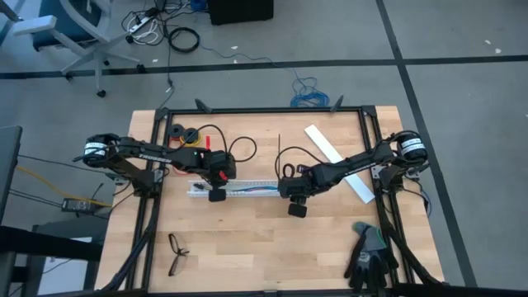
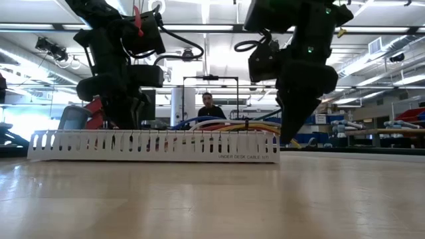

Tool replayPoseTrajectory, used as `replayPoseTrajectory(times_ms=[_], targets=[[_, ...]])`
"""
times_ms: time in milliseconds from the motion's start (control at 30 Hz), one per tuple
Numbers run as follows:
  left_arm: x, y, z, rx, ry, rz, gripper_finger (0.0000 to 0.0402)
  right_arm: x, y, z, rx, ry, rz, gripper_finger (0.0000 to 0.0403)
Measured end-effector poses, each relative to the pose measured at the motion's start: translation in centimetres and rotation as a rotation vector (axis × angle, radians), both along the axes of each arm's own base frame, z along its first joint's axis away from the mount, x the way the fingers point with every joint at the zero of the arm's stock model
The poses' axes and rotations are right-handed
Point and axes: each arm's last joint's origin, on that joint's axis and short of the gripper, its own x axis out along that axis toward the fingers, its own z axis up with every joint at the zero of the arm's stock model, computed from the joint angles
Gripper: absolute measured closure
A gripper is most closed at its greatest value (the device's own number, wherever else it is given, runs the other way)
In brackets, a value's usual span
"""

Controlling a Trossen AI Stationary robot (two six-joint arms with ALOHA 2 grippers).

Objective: Ziptie cables
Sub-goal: Put the zip tied cable wires into the white cable duct

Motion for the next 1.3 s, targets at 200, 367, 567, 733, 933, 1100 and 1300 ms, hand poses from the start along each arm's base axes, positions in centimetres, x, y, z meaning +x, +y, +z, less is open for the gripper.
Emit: replayPoseTrajectory(times_ms=[200,367,567,733,933,1100,1300], targets=[[0.0,0.0,0.0,0.001,-0.001,0.001,0.0386,-0.1,-0.4,0.2,-0.002,0.003,0.014,0.0369],[0.1,0.0,0.0,0.000,-0.013,0.000,0.0386,-0.4,-0.6,0.8,-0.001,0.001,0.008,0.0386],[0.3,0.0,-0.2,-0.001,-0.016,-0.001,0.0386,-0.9,-0.8,1.5,-0.029,-0.003,-0.011,0.0378],[0.9,0.1,-1.0,-0.005,0.000,-0.003,0.0386,-1.1,-0.9,1.8,-0.025,0.001,-0.010,0.0394],[1.3,0.0,-1.5,-0.048,-0.012,-0.018,0.0386,-1.1,-1.7,1.6,0.018,0.028,-0.020,0.0383],[1.2,0.1,-1.4,-0.018,-0.013,0.021,0.0386,-1.0,-1.3,1.7,0.099,0.017,0.005,0.0383],[1.5,0.4,-1.0,0.084,-0.023,0.093,0.0386,-1.0,-0.3,1.7,0.172,0.008,-0.007,0.0376]])
